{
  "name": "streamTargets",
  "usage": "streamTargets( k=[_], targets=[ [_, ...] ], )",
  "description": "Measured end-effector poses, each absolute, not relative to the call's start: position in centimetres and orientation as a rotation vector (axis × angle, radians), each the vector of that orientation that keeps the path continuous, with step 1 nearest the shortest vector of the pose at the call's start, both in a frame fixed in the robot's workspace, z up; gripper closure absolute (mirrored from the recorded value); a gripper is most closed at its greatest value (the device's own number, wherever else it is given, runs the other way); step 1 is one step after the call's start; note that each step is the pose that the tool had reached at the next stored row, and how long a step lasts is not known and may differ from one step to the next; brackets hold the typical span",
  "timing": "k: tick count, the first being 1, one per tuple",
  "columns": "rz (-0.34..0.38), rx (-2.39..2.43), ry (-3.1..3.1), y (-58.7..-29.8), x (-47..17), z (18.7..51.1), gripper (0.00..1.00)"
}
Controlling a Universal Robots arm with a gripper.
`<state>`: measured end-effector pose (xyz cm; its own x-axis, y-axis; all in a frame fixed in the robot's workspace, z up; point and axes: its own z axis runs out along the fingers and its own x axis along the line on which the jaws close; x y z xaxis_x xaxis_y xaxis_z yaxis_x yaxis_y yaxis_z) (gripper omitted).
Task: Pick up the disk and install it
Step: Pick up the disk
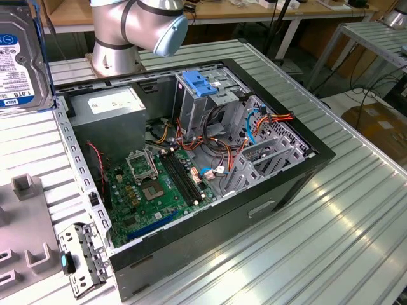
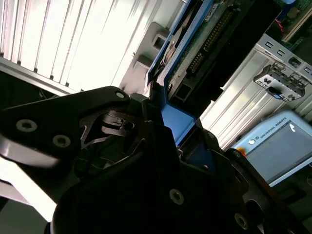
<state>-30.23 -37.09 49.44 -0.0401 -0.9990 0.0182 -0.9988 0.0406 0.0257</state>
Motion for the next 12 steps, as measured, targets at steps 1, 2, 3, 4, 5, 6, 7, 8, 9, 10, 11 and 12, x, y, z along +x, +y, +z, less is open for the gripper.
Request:
streamTargets(
  k=[1, 2, 3, 4, 5, 6, 7, 8, 9, 10, 11, 12],
  targets=[
    [-0.008, 2.154, -2.243, -37.1, -30.1, 49.4, 0.63],
    [-0.008, 2.154, -2.243, -37.1, -29.9, 49.4, 0.63],
    [-0.007, 2.154, -2.243, -37.1, -29.7, 49.4, 0.63],
    [-0.006, 2.154, -2.242, -37.1, -29.6, 49.4, 0.63],
    [-0.005, 2.153, -2.242, -37.1, -29.4, 49.4, 0.63],
    [-0.004, 2.153, -2.242, -37.1, -29.3, 49.4, 0.63],
    [-0.004, 2.152, -2.241, -37.1, -29.1, 49.4, 0.63],
    [-0.003, 2.152, -2.241, -37.1, -29.0, 49.4, 0.63],
    [-0.002, 2.152, -2.241, -37.1, -28.9, 49.4, 0.63],
    [-0.002, 2.151, -2.24, -37.1, -28.7, 49.4, 0.63],
    [-0.001, 2.151, -2.24, -37.1, -28.6, 49.4, 0.63],
    [0.0, 2.151, -2.24, -37.1, -28.4, 49.4, 0.63]
  ],
)
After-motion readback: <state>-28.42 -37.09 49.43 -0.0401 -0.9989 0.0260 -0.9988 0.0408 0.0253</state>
